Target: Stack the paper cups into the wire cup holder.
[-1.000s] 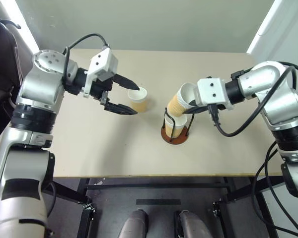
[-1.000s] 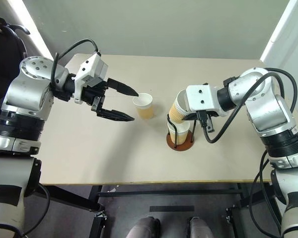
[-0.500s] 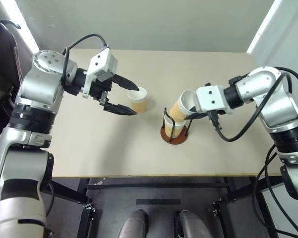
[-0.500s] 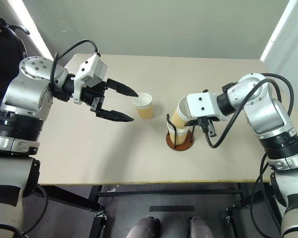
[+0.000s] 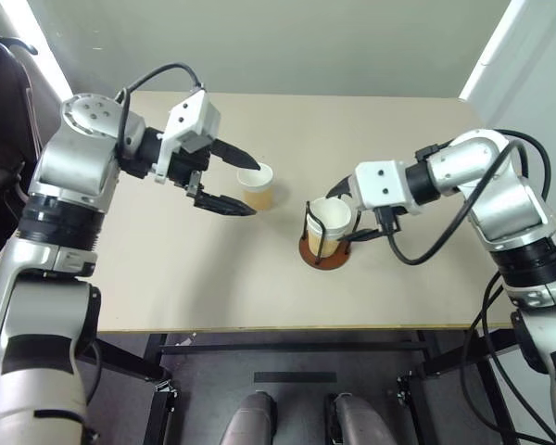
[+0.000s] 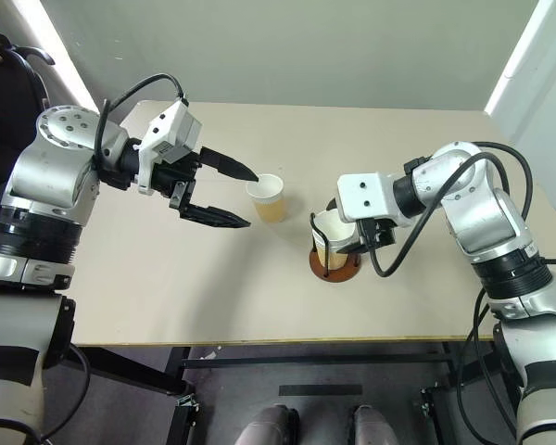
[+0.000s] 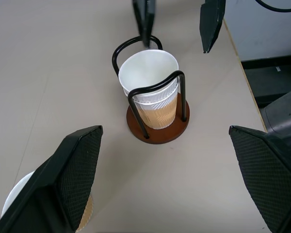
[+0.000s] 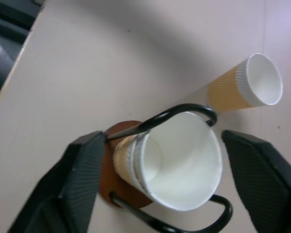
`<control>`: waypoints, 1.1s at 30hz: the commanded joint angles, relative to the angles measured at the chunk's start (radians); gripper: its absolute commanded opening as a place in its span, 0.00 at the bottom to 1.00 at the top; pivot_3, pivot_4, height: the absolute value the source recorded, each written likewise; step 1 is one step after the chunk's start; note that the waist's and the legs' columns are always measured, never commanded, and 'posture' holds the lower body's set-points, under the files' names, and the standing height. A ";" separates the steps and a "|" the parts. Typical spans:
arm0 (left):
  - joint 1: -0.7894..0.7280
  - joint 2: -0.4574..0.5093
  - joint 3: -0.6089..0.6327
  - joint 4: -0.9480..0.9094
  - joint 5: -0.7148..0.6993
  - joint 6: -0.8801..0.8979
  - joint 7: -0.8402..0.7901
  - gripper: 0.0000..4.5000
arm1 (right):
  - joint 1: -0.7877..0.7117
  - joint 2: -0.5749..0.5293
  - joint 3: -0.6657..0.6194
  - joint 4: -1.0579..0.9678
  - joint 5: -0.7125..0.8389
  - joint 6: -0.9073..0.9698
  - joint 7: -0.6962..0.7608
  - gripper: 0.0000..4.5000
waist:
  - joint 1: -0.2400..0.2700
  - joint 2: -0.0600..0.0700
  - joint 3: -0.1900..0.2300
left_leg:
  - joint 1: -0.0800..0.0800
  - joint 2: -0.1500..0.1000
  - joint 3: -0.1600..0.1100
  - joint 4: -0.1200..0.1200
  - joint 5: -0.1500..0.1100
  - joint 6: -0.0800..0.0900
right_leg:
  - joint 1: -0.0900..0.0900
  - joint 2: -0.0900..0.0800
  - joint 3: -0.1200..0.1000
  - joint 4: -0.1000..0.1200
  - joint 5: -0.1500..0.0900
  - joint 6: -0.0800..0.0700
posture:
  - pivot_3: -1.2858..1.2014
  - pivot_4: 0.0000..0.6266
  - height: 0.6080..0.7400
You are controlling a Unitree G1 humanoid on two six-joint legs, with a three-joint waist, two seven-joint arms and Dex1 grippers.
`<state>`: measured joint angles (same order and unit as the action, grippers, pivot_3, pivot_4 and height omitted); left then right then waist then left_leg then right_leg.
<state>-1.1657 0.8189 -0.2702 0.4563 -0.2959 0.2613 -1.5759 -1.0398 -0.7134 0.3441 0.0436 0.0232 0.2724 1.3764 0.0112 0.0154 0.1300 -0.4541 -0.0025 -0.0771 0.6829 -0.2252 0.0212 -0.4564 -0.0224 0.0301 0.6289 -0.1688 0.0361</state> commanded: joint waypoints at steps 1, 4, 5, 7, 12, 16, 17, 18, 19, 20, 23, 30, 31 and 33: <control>-0.059 -0.025 0.034 0.062 0.075 -0.105 0.055 1.00 | -0.071 0.012 -0.125 -0.002 0.070 0.099 -0.062 0.84 | 0.001 0.000 0.000 | 0.000 0.000 0.000 0.000 0.000 0.000 | 0.000 0.000 0.000 0.000 0.000 -0.001 | 0.52 0.24 1.00; -0.086 -0.037 0.001 0.160 0.206 -0.268 0.139 1.00 | -0.085 0.027 -0.210 -0.070 0.167 0.220 -0.101 0.84 | 0.001 0.000 0.000 | 0.000 0.000 0.000 0.000 0.000 0.000 | 0.000 0.000 0.000 -0.001 -0.001 -0.001 | 0.52 0.24 1.00; -0.088 -0.039 -0.006 0.179 0.233 -0.306 0.146 1.00 | -0.086 0.028 -0.229 -0.094 0.194 0.260 -0.107 0.84 | 0.000 0.000 0.000 | 0.000 0.000 0.000 0.000 0.000 0.000 | 0.000 0.000 0.000 -0.001 -0.001 -0.002 | 0.52 0.24 1.00; -0.088 -0.047 -0.012 0.198 0.265 -0.351 0.145 1.00 | -0.084 0.026 -0.260 -0.128 0.234 0.312 -0.125 0.84 | -0.001 0.000 0.000 | 0.000 0.000 0.000 -0.001 0.001 -0.001 | 0.000 0.000 0.000 -0.001 -0.001 -0.002 | 0.52 0.24 1.00; -0.098 -0.081 -0.040 0.273 0.362 -0.465 0.182 1.00 | -0.070 -0.012 -0.323 -0.194 0.330 0.415 -0.144 0.84 | 0.001 0.000 0.000 | -0.001 0.000 -0.001 -0.002 0.002 -0.003 | -0.001 0.000 0.000 -0.001 -0.001 -0.001 | 0.52 0.24 1.00; -0.120 -0.120 -0.069 0.347 0.443 -0.538 0.234 1.00 | -0.089 -0.032 -0.368 -0.197 0.387 0.470 -0.180 0.84 | 0.003 0.000 0.000 | -0.001 0.000 -0.001 -0.001 0.001 -0.002 | -0.001 0.000 0.000 -0.001 0.000 0.000 | 0.52 0.24 1.00; -0.127 -0.128 -0.077 0.369 0.465 -0.558 0.249 1.00 | -0.096 -0.035 -0.377 -0.192 0.400 0.480 -0.188 0.84 | 0.003 0.000 0.000 | -0.001 0.000 -0.001 -0.001 0.001 -0.002 | -0.001 0.000 0.000 -0.001 0.000 0.000 | 0.52 0.24 1.00; -0.133 -0.134 -0.083 0.389 0.484 -0.575 0.260 1.00 | -0.101 -0.038 -0.384 -0.190 0.411 0.488 -0.194 0.84 | 0.002 0.000 0.000 | -0.001 0.000 -0.001 -0.001 0.001 -0.002 | -0.002 0.000 0.000 -0.001 0.000 0.000 | 0.52 0.24 1.00; -0.141 -0.142 -0.093 0.415 0.509 -0.595 0.284 1.00 | -0.105 -0.043 -0.392 -0.189 0.421 0.495 -0.201 0.84 | 0.002 0.000 0.000 | -0.001 0.000 -0.001 -0.001 0.001 -0.002 | -0.002 0.000 0.000 0.000 0.000 0.000 | 0.52 0.24 1.00; -0.148 -0.148 -0.100 0.437 0.529 -0.612 0.301 1.00 | -0.106 -0.048 -0.396 -0.189 0.430 0.499 -0.205 0.84 | 0.002 0.000 0.000 | -0.001 0.000 -0.001 -0.002 0.001 -0.002 | -0.002 0.000 0.000 0.000 0.000 0.000 | 0.52 0.24 1.00; -0.168 -0.163 -0.116 0.498 0.580 -0.651 0.350 1.00 | -0.096 -0.068 -0.399 -0.197 0.451 0.509 -0.213 0.84 | 0.001 0.000 0.000 | -0.001 0.000 -0.001 -0.002 0.001 -0.002 | -0.002 0.000 0.000 0.001 0.000 0.000 | 0.52 0.24 1.00; -0.204 -0.179 -0.157 0.608 0.686 -0.712 0.463 1.00 | -0.021 -0.128 -0.398 -0.225 0.475 0.480 -0.190 0.84 | 0.004 0.000 0.000 | -0.001 0.000 -0.001 -0.002 0.001 -0.002 | -0.002 0.000 0.000 0.000 0.001 0.002 | 0.52 0.24 1.00; -0.207 -0.182 -0.155 0.617 0.690 -0.715 0.467 1.00 | -0.013 -0.136 -0.396 -0.227 0.476 0.476 -0.185 0.84 | 0.005 0.000 0.000 | -0.002 0.000 -0.001 -0.002 0.001 -0.002 | -0.002 0.000 0.000 0.000 0.001 0.002 | 0.52 0.24 1.00; -0.212 -0.189 -0.153 0.630 0.695 -0.719 0.471 1.00 | -0.001 -0.147 -0.394 -0.231 0.480 0.471 -0.182 0.84 | 0.006 0.000 0.000 | -0.002 0.000 -0.001 -0.002 0.001 -0.002 | -0.002 0.000 0.000 0.000 0.002 0.002 | 0.52 0.24 1.00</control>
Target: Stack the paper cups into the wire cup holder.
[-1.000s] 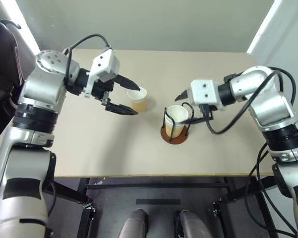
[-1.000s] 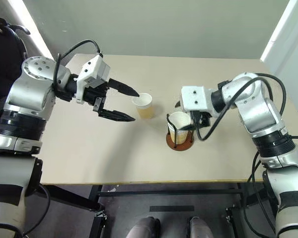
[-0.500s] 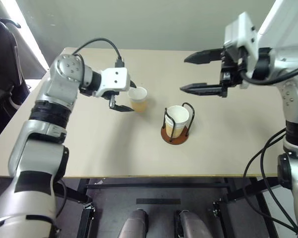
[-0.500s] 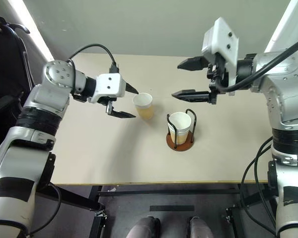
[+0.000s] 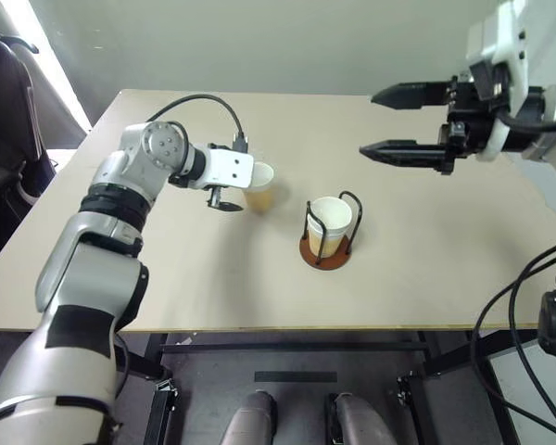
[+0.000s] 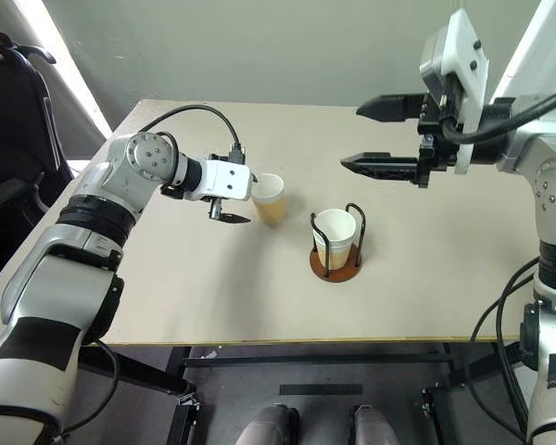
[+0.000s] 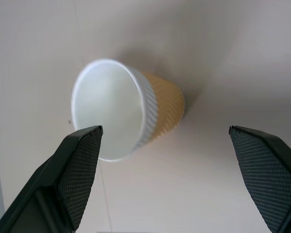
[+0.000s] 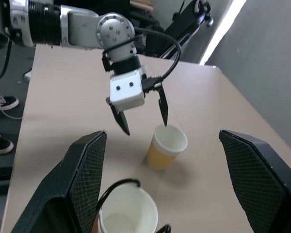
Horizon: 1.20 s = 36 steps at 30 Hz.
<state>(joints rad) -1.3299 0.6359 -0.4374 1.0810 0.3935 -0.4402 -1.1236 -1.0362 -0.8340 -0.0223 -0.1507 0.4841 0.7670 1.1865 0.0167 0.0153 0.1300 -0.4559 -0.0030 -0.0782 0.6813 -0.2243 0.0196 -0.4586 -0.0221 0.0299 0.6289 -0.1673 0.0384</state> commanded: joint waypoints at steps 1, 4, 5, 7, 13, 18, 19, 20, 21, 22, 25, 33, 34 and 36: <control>-0.048 -0.010 0.015 0.009 0.008 -0.019 0.019 1.00 | -0.002 -0.030 -0.027 -0.038 0.021 -0.024 0.006 0.84 | 0.001 0.000 0.000 | 0.000 0.000 0.000 0.000 0.000 0.000 | 0.000 0.000 0.000 0.000 0.000 0.000 | 0.52 0.24 1.00; -0.049 -0.020 0.015 0.019 0.011 -0.025 0.020 1.00 | 0.000 -0.037 -0.026 -0.040 0.025 -0.025 0.002 0.84 | 0.001 0.000 0.000 | 0.000 0.000 0.000 0.000 0.000 0.000 | 0.000 0.000 0.000 0.000 0.000 0.000 | 0.52 0.24 1.00; -0.050 -0.023 0.012 0.024 0.016 -0.029 0.028 1.00 | 0.001 -0.038 -0.026 -0.041 0.026 -0.025 0.001 0.84 | 0.001 0.000 0.000 | 0.000 0.000 0.000 0.000 0.000 0.000 | 0.000 0.000 0.000 0.000 0.000 0.001 | 0.52 0.24 1.00; -0.052 -0.035 0.003 0.043 0.032 -0.035 0.054 1.00 | 0.005 -0.041 -0.026 -0.041 0.026 -0.028 -0.001 0.84 | 0.001 0.000 0.000 | 0.000 0.000 0.000 0.001 0.000 0.000 | 0.000 0.000 0.000 0.000 0.000 0.001 | 0.52 0.24 1.00; -0.063 -0.069 -0.008 0.098 0.065 -0.041 0.105 1.00 | 0.040 -0.047 -0.037 -0.050 0.029 -0.083 0.012 0.84 | 0.003 0.000 0.000 | 0.000 -0.001 0.001 0.001 0.000 0.000 | 0.000 0.000 0.000 0.001 0.001 0.001 | 0.52 0.24 1.00; -0.072 -0.077 -0.013 0.135 0.091 -0.040 0.135 1.00 | 0.079 -0.073 -0.048 -0.059 0.048 -0.121 0.050 0.84 | 0.004 0.000 0.000 | 0.000 0.000 0.000 0.001 0.000 0.000 | 0.000 0.000 0.001 0.000 0.001 0.001 | 0.52 0.24 1.00; -0.074 -0.078 -0.014 0.140 0.096 -0.039 0.140 1.00 | 0.082 -0.076 -0.050 -0.059 0.051 -0.121 0.050 0.84 | 0.004 0.000 0.000 | 0.000 -0.001 0.001 0.001 0.000 0.000 | 0.000 0.001 0.000 0.000 0.001 0.001 | 0.52 0.24 1.00; -0.076 -0.079 -0.015 0.145 0.099 -0.040 0.143 1.00 | 0.084 -0.077 -0.050 -0.060 0.054 -0.121 0.048 0.84 | 0.004 0.000 0.000 | 0.000 0.000 0.001 0.001 0.000 0.000 | 0.000 0.000 0.001 0.001 0.001 0.002 | 0.52 0.24 1.00; -0.077 -0.081 -0.014 0.150 0.102 -0.040 0.148 1.00 | 0.086 -0.079 -0.051 -0.060 0.056 -0.123 0.046 0.84 | 0.004 0.000 0.000 | 0.000 -0.001 0.002 0.001 0.000 0.000 | 0.000 0.001 0.001 0.000 0.001 0.002 | 0.52 0.24 1.00; -0.078 -0.083 -0.015 0.155 0.108 -0.039 0.155 1.00 | 0.091 -0.079 -0.051 -0.061 0.056 -0.128 0.044 0.84 | 0.004 0.000 0.000 | 0.001 -0.001 0.002 0.001 0.000 0.000 | 0.000 0.001 0.001 0.001 0.001 0.002 | 0.52 0.24 1.00; -0.077 -0.089 -0.018 0.168 0.125 -0.037 0.178 1.00 | 0.101 -0.083 -0.052 -0.069 0.062 -0.130 0.039 0.84 | 0.005 0.000 0.000 | 0.001 0.000 0.001 0.002 0.000 0.000 | 0.001 0.001 0.001 0.000 0.001 0.002 | 0.52 0.24 1.00; -0.059 -0.127 -0.027 0.194 0.158 -0.034 0.255 1.00 | 0.109 -0.095 -0.046 -0.077 0.075 -0.118 0.032 0.84 | 0.006 0.000 0.000 | 0.001 -0.001 0.003 0.002 0.001 0.000 | 0.001 0.001 0.001 0.000 0.001 0.003 | 0.52 0.24 1.00; -0.055 -0.133 -0.035 0.200 0.168 -0.031 0.272 1.00 | 0.110 -0.095 -0.045 -0.077 0.077 -0.118 0.031 0.84 | 0.006 0.000 0.000 | 0.001 0.000 0.002 0.002 0.001 0.000 | 0.001 0.000 0.001 0.000 0.001 0.003 | 0.52 0.24 1.00; -0.050 -0.142 -0.043 0.211 0.180 -0.026 0.297 0.96 | 0.113 -0.095 -0.042 -0.079 0.077 -0.119 0.027 0.84 | 0.007 0.000 0.000 | 0.001 -0.001 0.003 0.003 0.001 0.000 | 0.001 0.001 0.001 0.000 0.001 0.003 | 0.52 0.24 1.00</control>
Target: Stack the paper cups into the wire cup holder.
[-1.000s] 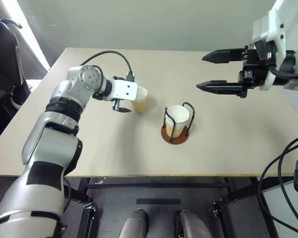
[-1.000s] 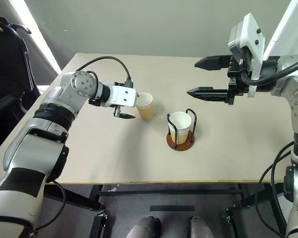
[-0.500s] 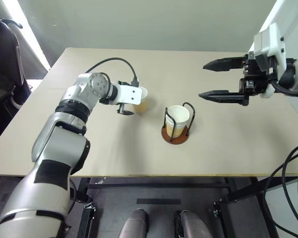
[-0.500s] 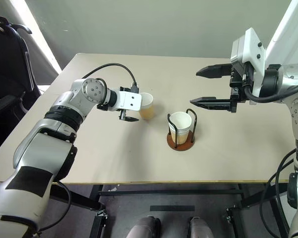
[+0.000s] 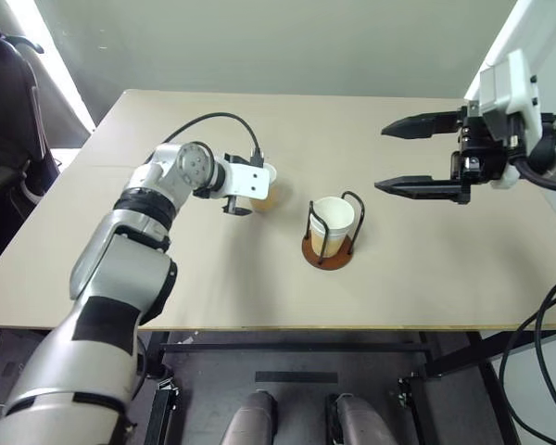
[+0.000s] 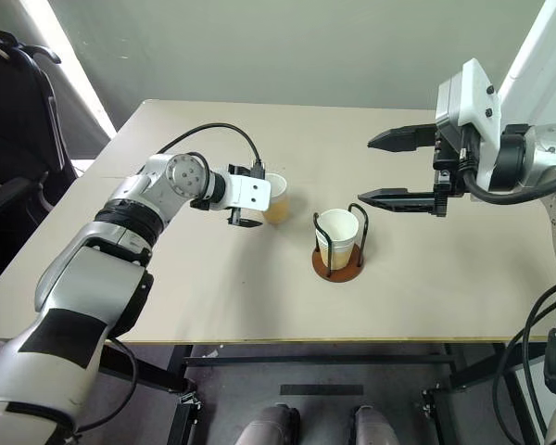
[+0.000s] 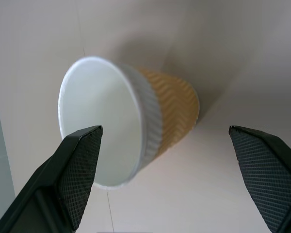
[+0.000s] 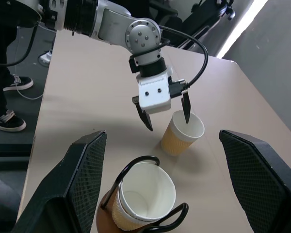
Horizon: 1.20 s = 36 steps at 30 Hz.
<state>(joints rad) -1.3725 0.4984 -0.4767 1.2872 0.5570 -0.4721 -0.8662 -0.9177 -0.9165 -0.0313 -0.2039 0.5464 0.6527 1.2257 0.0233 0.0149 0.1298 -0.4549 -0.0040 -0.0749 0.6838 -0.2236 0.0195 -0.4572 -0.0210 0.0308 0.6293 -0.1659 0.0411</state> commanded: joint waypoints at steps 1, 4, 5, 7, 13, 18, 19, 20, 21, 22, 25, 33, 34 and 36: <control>-0.006 -0.007 -0.007 0.008 0.020 0.005 0.044 0.91 | -0.004 -0.013 -0.032 -0.026 0.014 -0.005 -0.012 0.84 | 0.000 0.000 0.000 | 0.000 0.000 -0.001 0.000 0.000 0.000 | 0.000 -0.001 0.000 0.000 0.000 0.000 | 0.52 0.24 1.00; -0.009 -0.010 -0.005 0.012 0.017 -0.002 0.029 0.71 | 0.001 -0.017 -0.033 -0.029 0.013 -0.006 -0.014 0.84 | -0.001 0.000 0.000 | 0.000 0.001 -0.001 0.000 0.000 0.000 | 0.000 -0.001 0.001 0.000 0.000 0.000 | 0.52 0.24 1.00; -0.012 -0.009 -0.006 0.012 0.019 -0.005 0.025 0.63 | 0.002 -0.018 -0.033 -0.029 0.013 -0.006 -0.013 0.84 | -0.001 0.000 0.000 | 0.000 0.001 0.000 0.000 0.001 -0.001 | 0.000 0.000 0.001 0.000 0.000 0.000 | 0.52 0.24 1.00; -0.019 -0.007 -0.005 0.012 0.017 -0.008 0.011 0.46 | 0.006 -0.022 -0.035 -0.030 0.013 -0.004 -0.013 0.84 | 0.000 0.000 0.000 | 0.000 0.001 0.000 0.000 0.001 -0.001 | 0.000 0.000 0.001 0.000 0.000 0.000 | 0.52 0.24 1.00; -0.066 -0.005 0.043 -0.006 -0.040 -0.029 -0.069 0.00 | 0.020 -0.033 -0.037 -0.027 0.011 -0.009 -0.009 0.84 | 0.002 0.000 0.000 | 0.000 0.000 -0.001 0.001 0.001 -0.001 | 0.000 0.000 0.001 0.000 0.000 0.001 | 0.52 0.24 1.00; -0.119 -0.006 0.114 -0.029 -0.127 -0.026 -0.173 0.00 | 0.029 -0.041 -0.038 -0.027 0.012 -0.011 -0.007 0.84 | 0.007 0.000 0.000 | -0.001 0.000 0.000 0.001 0.000 0.000 | 0.000 -0.001 0.001 0.000 0.000 0.001 | 0.52 0.24 1.00; -0.127 -0.010 0.133 -0.032 -0.151 -0.015 -0.202 0.00 | 0.032 -0.044 -0.038 -0.027 0.012 -0.011 -0.005 0.84 | 0.007 0.000 0.000 | -0.001 0.001 -0.001 0.001 0.000 0.001 | 0.000 -0.001 0.001 0.000 0.000 0.001 | 0.52 0.24 1.00; -0.136 -0.014 0.153 -0.035 -0.176 -0.002 -0.228 0.00 | 0.035 -0.048 -0.037 -0.029 0.011 -0.011 -0.003 0.84 | 0.007 0.000 0.000 | 0.000 -0.001 0.001 0.001 0.000 0.001 | 0.000 0.000 0.000 0.000 0.000 0.001 | 0.52 0.24 1.00; -0.148 -0.019 0.174 -0.041 -0.202 0.012 -0.256 0.00 | 0.040 -0.056 -0.035 -0.031 0.012 -0.007 0.003 0.84 | 0.006 0.000 0.000 | 0.000 0.000 0.000 0.001 0.000 0.001 | 0.001 -0.001 0.002 0.000 0.000 0.002 | 0.52 0.24 1.00; -0.158 -0.022 0.190 -0.047 -0.222 0.027 -0.278 0.00 | 0.045 -0.066 -0.033 -0.035 0.015 0.000 0.010 0.84 | 0.006 0.000 0.000 | 0.000 0.000 0.001 0.001 -0.001 0.001 | 0.001 0.000 0.001 0.000 0.000 0.002 | 0.52 0.24 1.00; -0.193 -0.034 0.233 -0.069 -0.278 0.070 -0.346 0.00 | 0.062 -0.107 -0.025 -0.045 0.018 0.028 0.033 0.84 | 0.008 0.000 0.000 | -0.001 0.000 0.001 0.001 -0.001 0.002 | 0.000 -0.001 0.001 0.000 -0.001 0.002 | 0.52 0.24 1.00; -0.246 -0.082 0.315 -0.184 -0.437 0.229 -0.557 0.00 | 0.103 -0.142 -0.018 -0.095 0.011 0.041 0.027 0.84 | 0.004 0.000 0.000 | -0.003 0.001 0.004 0.005 -0.003 0.006 | 0.001 -0.001 0.002 0.000 -0.001 0.005 | 0.52 0.24 1.00; -0.244 -0.084 0.318 -0.208 -0.456 0.261 -0.600 0.00 | 0.106 -0.141 -0.019 -0.104 0.014 0.048 0.021 0.84 | 0.004 0.000 0.000 | -0.002 0.000 0.006 0.005 -0.004 0.007 | 0.001 0.000 0.002 0.000 -0.001 0.005 | 0.52 0.24 1.00; -0.238 -0.081 0.321 -0.254 -0.489 0.320 -0.681 0.00 | 0.110 -0.140 -0.021 -0.118 0.019 0.063 0.009 0.84 | 0.000 0.000 0.000 | -0.003 0.001 0.006 0.006 -0.004 0.008 | 0.001 0.000 0.002 0.000 -0.001 0.005 | 0.52 0.24 1.00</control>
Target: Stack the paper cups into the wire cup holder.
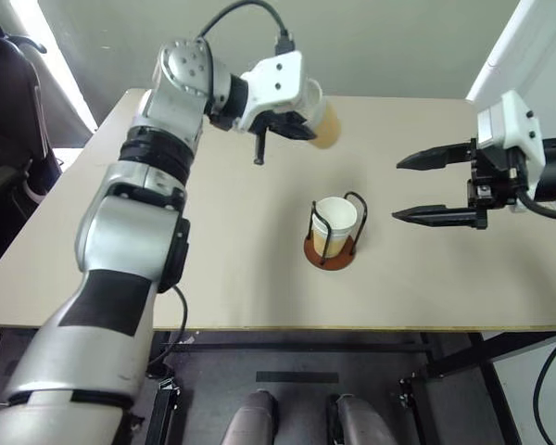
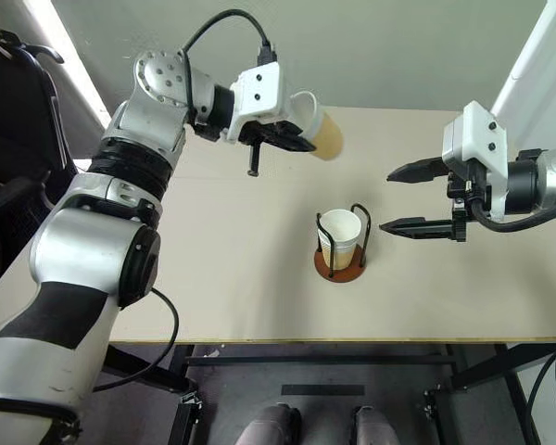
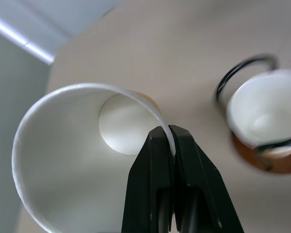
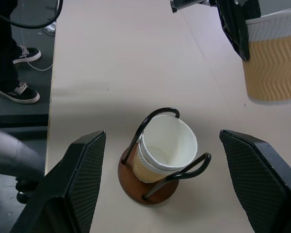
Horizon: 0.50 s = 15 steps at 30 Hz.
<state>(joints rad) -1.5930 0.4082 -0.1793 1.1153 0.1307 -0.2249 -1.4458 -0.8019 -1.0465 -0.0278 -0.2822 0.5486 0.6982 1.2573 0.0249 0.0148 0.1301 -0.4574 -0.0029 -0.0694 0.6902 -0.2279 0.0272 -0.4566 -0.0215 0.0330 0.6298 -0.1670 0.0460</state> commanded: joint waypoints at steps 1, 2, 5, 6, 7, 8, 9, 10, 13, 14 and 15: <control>-0.014 0.012 0.024 -0.101 -0.074 0.098 -0.128 0.00 | -0.004 -0.010 -0.026 -0.044 0.019 0.025 -0.027 0.84 | -0.002 0.000 0.000 | 0.000 0.000 0.001 0.001 0.000 0.000 | 0.000 0.001 -0.001 0.000 0.000 0.000 | 0.52 0.24 1.00; -0.005 0.026 -0.001 -0.134 -0.106 0.130 -0.150 0.00 | -0.004 -0.010 -0.027 -0.050 0.023 0.034 -0.033 0.84 | -0.004 0.000 0.000 | 0.000 0.001 -0.001 0.003 0.000 0.001 | 0.000 0.000 0.000 0.000 0.000 0.000 | 0.52 0.24 1.00; 0.036 0.095 -0.117 -0.257 -0.231 0.218 -0.169 0.00 | -0.001 -0.009 -0.029 -0.062 0.032 0.054 -0.046 0.84 | -0.007 0.000 0.000 | 0.000 0.001 -0.001 0.006 -0.001 0.002 | 0.001 0.000 0.001 0.002 0.000 0.001 | 0.52 0.24 1.00; 0.054 0.134 -0.178 -0.308 -0.283 0.246 -0.169 0.00 | 0.000 -0.008 -0.030 -0.066 0.035 0.057 -0.049 0.84 | -0.006 0.001 0.000 | 0.000 0.001 0.000 0.007 -0.001 0.002 | 0.001 0.001 0.000 0.002 0.000 0.001 | 0.52 0.24 1.00; 0.071 0.175 -0.237 -0.361 -0.338 0.270 -0.169 0.00 | 0.000 -0.006 -0.032 -0.069 0.039 0.062 -0.053 0.84 | -0.008 0.001 0.000 | 0.000 0.001 0.000 0.008 -0.002 0.002 | 0.002 0.001 0.000 0.002 0.000 0.001 | 0.52 0.24 1.00; 0.083 0.208 -0.285 -0.401 -0.382 0.290 -0.169 0.00 | 0.000 -0.004 -0.033 -0.071 0.042 0.066 -0.057 0.84 | -0.010 0.001 0.000 | 0.001 0.002 -0.001 0.008 -0.002 0.002 | 0.002 0.001 0.001 0.002 0.000 0.001 | 0.52 0.24 1.00; 0.091 0.236 -0.326 -0.433 -0.421 0.301 -0.169 0.00 | -0.001 -0.002 -0.032 -0.073 0.044 0.069 -0.060 0.84 | -0.010 0.001 0.000 | 0.001 0.001 0.000 0.008 -0.002 0.002 | 0.002 0.002 0.001 0.003 0.000 0.001 | 0.52 0.24 1.00; 0.094 0.255 -0.354 -0.450 -0.450 0.306 -0.169 0.00 | -0.003 0.001 -0.029 -0.073 0.044 0.069 -0.065 0.84 | -0.010 0.001 0.000 | 0.001 0.001 -0.001 0.008 -0.002 0.002 | 0.002 0.001 0.001 0.003 0.000 0.001 | 0.52 0.24 1.00; 0.087 0.261 -0.379 -0.465 -0.511 0.342 -0.169 0.00 | -0.010 0.012 -0.024 -0.072 0.039 0.068 -0.085 0.84 | 0.000 0.001 0.000 | 0.001 0.001 -0.003 0.009 -0.003 0.003 | 0.003 -0.001 -0.001 0.004 0.000 0.001 | 0.52 0.24 1.00; 0.083 0.255 -0.378 -0.462 -0.520 0.352 -0.169 0.00 | -0.010 0.014 -0.024 -0.072 0.038 0.068 -0.089 0.84 | 0.004 0.001 0.000 | 0.001 0.000 -0.003 0.010 -0.003 0.004 | 0.004 0.000 -0.001 0.003 0.000 0.001 | 0.52 0.24 1.00; 0.079 0.251 -0.378 -0.459 -0.529 0.362 -0.169 0.00 | -0.008 0.014 -0.026 -0.072 0.038 0.067 -0.091 0.84 | 0.008 0.001 0.000 | 0.001 -0.001 -0.003 0.010 -0.003 0.004 | 0.005 -0.001 -0.002 0.003 0.000 0.001 | 0.52 0.24 1.00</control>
<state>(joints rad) -1.4810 0.6622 -0.5648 0.6779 -0.3666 0.1157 -1.5800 -0.7946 -1.0249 -0.0275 -0.3305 0.5771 0.7698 1.1783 0.0324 0.0154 0.1299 -0.4562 -0.0031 -0.0731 0.7003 -0.2313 0.0313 -0.4514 -0.0236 0.0315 0.6329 -0.1668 0.0475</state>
